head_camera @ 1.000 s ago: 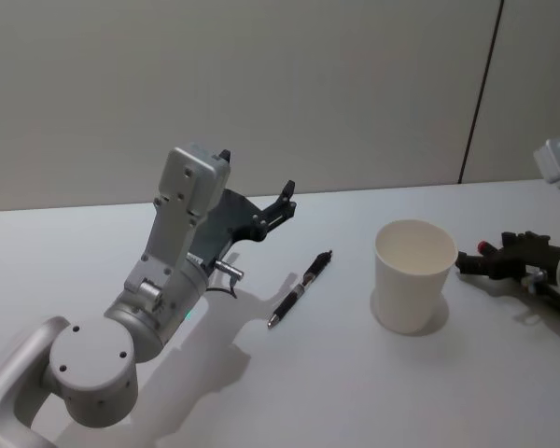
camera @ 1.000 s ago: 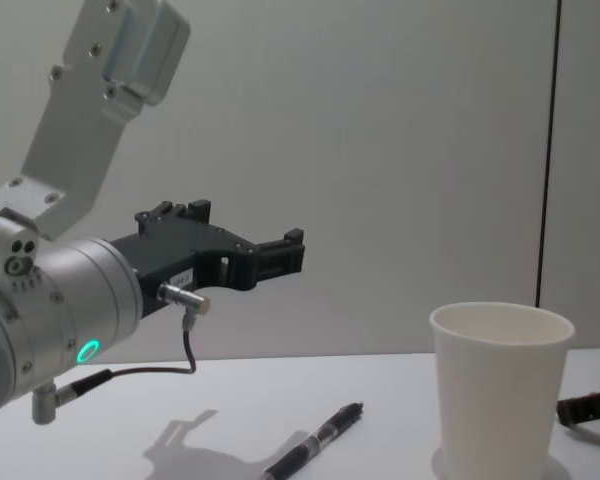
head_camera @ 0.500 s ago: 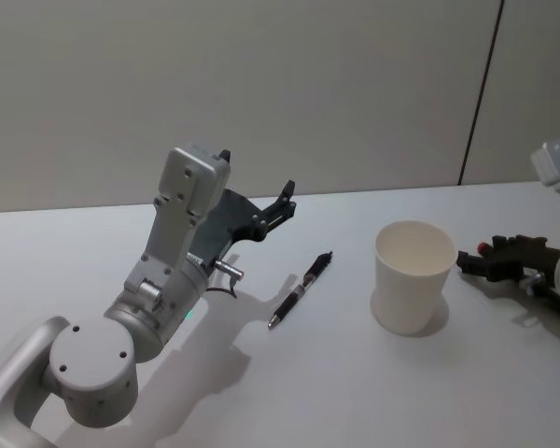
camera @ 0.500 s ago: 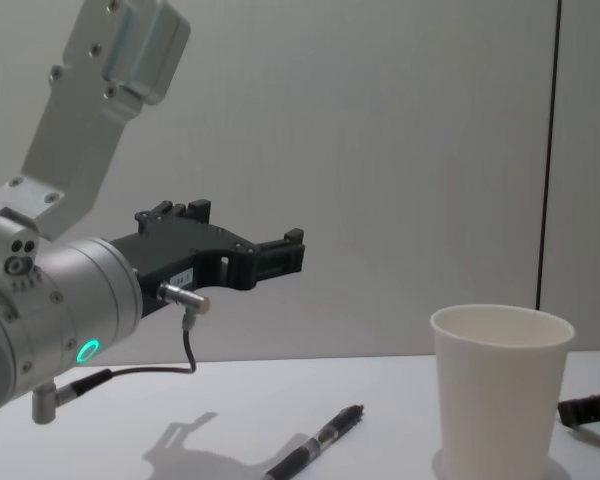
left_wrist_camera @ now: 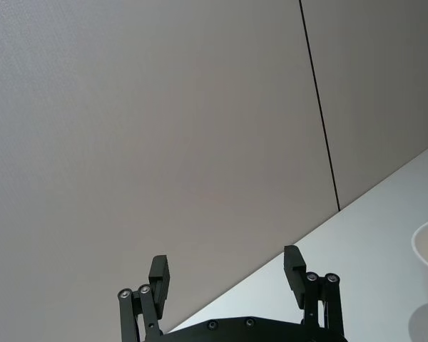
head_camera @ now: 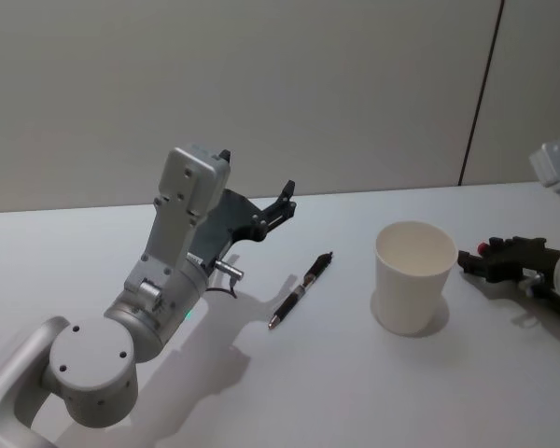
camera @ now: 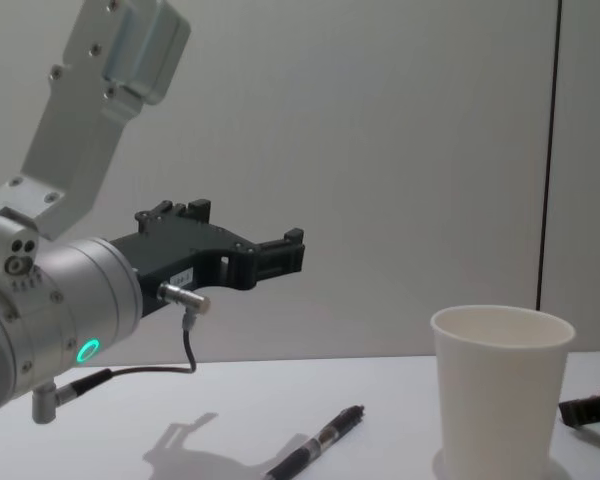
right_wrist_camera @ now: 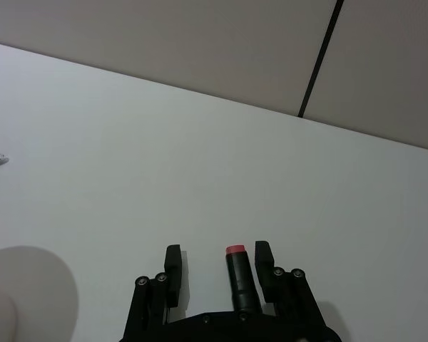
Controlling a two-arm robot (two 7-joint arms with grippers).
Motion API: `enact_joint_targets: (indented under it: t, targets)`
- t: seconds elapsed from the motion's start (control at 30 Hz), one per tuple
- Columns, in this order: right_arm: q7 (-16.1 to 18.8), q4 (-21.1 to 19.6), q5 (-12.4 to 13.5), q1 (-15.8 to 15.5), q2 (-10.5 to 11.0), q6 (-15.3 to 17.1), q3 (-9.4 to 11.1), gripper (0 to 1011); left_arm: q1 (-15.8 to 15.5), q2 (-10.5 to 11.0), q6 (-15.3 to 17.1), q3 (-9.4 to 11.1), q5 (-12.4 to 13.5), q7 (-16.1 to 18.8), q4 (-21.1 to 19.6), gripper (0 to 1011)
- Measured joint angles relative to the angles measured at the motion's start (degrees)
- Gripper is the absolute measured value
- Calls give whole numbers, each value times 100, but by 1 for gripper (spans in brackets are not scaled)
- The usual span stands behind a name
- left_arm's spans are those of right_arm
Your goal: Place the pen into the pen holder.
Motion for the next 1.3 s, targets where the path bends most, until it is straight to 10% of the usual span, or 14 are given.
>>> enact_joint_targets:
  t: [1.3]
  targets:
    - [-2, 14, -10, -1, 0, -1, -2, 379, 0, 0, 0, 0, 0, 0, 0, 1001]
